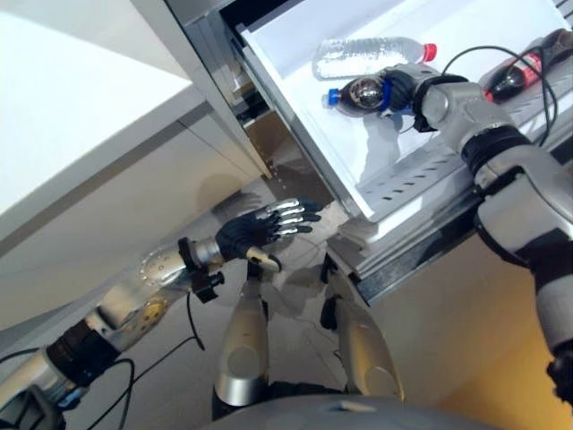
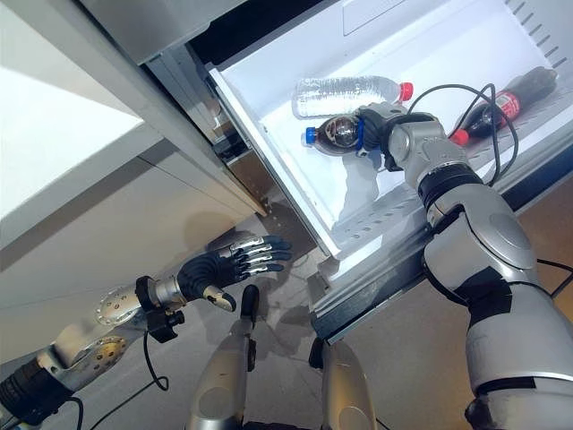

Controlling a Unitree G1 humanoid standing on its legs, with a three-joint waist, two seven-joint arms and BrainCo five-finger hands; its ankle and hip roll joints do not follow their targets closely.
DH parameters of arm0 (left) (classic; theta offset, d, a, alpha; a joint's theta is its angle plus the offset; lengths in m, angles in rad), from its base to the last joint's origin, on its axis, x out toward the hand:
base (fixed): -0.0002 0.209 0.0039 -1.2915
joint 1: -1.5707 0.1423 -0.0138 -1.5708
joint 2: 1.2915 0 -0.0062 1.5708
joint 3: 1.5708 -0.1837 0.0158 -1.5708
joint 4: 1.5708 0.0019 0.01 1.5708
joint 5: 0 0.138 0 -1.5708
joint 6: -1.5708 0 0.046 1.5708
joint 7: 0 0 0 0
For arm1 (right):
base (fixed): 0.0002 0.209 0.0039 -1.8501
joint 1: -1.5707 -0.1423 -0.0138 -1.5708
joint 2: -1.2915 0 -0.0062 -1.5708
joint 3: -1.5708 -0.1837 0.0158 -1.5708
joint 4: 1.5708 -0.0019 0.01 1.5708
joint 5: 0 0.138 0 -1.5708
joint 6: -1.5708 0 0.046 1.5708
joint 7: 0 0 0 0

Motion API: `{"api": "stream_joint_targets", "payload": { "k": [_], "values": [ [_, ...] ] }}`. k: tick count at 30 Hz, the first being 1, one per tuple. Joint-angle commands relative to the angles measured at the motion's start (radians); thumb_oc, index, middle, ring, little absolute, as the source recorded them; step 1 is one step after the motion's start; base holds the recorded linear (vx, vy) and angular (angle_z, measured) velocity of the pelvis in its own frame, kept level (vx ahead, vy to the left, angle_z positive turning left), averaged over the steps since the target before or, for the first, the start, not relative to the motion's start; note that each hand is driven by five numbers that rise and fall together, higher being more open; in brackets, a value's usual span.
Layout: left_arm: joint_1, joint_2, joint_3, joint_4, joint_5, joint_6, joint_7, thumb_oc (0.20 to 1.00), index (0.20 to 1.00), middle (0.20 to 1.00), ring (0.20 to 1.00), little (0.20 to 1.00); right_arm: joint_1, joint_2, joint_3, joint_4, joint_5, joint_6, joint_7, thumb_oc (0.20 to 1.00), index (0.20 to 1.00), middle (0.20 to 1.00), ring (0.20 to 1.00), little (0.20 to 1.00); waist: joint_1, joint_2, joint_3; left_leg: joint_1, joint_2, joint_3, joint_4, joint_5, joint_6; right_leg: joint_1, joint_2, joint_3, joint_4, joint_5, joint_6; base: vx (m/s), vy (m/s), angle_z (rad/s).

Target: Take the drinks into the refrigerator

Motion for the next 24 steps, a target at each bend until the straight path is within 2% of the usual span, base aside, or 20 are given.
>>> {"api": "stream_joint_targets", "payload": {
  "k": [1,2,3,4,10,24],
  "values": [
    [0.008,-0.005,-0.020,-0.150,0.002,-0.049,-0.016,1.000,1.000,1.000,1.000,1.000,0.062,-0.022,0.060,0.115,-0.096,0.029,0.009,0.200,0.200,0.200,0.200,0.200,0.046,0.085,0.017,-0.019,-0.035,-0.031,-0.103,0.064,0.078,-0.054,-0.018,0.008,0.194,-0.114,0.099,0.00,0.018,0.04],
    [0.009,-0.008,-0.021,-0.150,0.001,-0.049,-0.020,1.000,1.000,1.000,1.000,1.000,0.074,-0.027,0.055,0.120,-0.104,0.028,0.013,0.492,0.492,0.492,0.492,0.492,0.050,0.090,0.017,-0.018,-0.036,-0.033,-0.103,0.064,0.078,-0.052,-0.021,0.007,0.193,-0.115,0.099,0.00,0.000,0.00],
    [0.009,-0.008,-0.022,-0.150,0.001,-0.049,-0.020,1.000,1.000,1.000,1.000,1.000,0.075,-0.028,0.055,0.120,-0.104,0.028,0.012,0.598,0.598,0.598,0.598,0.598,0.050,0.091,0.017,-0.018,-0.036,-0.034,-0.103,0.063,0.078,-0.051,-0.021,0.007,0.193,-0.115,0.099,0.00,0.000,0.00],
    [0.007,-0.006,-0.023,-0.151,-0.001,-0.050,-0.023,1.000,1.000,1.000,1.000,1.000,0.078,-0.031,0.052,0.123,-0.109,0.029,0.012,1.000,1.000,1.000,1.000,1.000,0.052,0.094,0.017,-0.016,-0.036,-0.036,-0.103,0.063,0.078,-0.050,-0.021,0.007,0.194,-0.116,0.098,0.00,0.007,0.05],
    [-0.014,-0.022,-0.031,-0.140,-0.010,-0.053,-0.037,1.000,1.000,1.000,1.000,1.000,0.102,-0.043,0.037,0.121,-0.118,0.028,0.019,1.000,1.000,1.000,1.000,1.000,0.059,0.103,0.017,-0.007,-0.038,-0.037,-0.101,0.059,0.079,-0.044,-0.026,0.006,0.198,-0.120,0.098,0.00,0.003,0.02],
    [-0.029,-0.034,-0.029,-0.115,-0.002,-0.049,-0.042,1.000,1.000,1.000,1.000,1.000,0.065,-0.020,0.040,0.100,-0.086,0.028,0.020,1.000,1.000,1.000,1.000,1.000,0.048,0.096,0.017,0.015,-0.032,-0.034,-0.096,0.054,0.078,-0.036,-0.024,0.006,0.216,-0.127,0.096,0.00,0.000,0.00]
  ]
}}
